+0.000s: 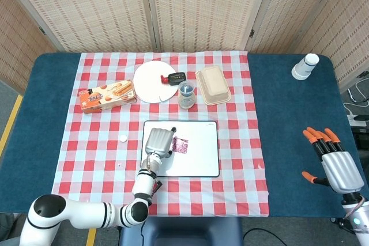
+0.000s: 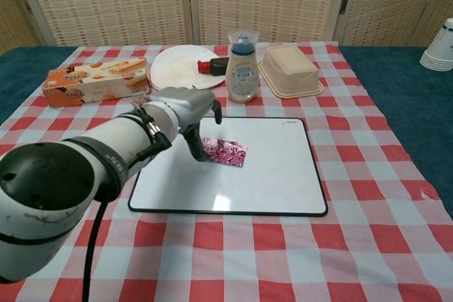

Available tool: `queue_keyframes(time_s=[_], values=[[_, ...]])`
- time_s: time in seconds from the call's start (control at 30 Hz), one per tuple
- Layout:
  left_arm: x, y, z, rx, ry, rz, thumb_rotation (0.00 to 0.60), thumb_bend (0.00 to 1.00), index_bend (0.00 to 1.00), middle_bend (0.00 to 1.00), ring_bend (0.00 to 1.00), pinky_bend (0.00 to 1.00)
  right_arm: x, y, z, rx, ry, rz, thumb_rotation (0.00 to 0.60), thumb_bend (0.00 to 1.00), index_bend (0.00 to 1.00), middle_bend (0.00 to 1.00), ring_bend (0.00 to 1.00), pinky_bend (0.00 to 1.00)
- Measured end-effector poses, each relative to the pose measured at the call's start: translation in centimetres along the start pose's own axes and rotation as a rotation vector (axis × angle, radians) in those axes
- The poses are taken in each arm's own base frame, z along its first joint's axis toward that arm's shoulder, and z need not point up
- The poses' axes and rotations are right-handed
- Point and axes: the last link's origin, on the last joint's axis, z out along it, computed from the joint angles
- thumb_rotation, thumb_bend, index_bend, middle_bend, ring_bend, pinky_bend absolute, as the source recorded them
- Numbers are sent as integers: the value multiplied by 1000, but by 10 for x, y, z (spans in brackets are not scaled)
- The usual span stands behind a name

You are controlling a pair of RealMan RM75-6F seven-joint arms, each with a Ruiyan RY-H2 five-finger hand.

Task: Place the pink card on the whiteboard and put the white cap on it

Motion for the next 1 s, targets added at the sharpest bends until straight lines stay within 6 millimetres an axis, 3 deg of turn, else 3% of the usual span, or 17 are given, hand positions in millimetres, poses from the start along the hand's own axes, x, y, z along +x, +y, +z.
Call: queue_keyframes(time_s=[0.1,0.47,0.67,1.0], values=[[5,-20,0,29,14,15,600,241,364,1000,1000,1000,-1,0,0,2,-3,-2,600,0,75,35,0,0],[11,-124,-27,159,0,78,600,268,406,1000,1000,1000,-8,-5,2,7,-25,-23,600,0,76,35,0,0],[3,-142,-25,180,-17,61,600,284,422,1000,1000,1000,-10,-5,3,2,-27,-27,600,0,75,35,0,0],[-13,-149,-12,194,-34,60,600,288,417,1000,1000,1000,-9,-3,5,-5,-28,-25,600,0,75,35,0,0]])
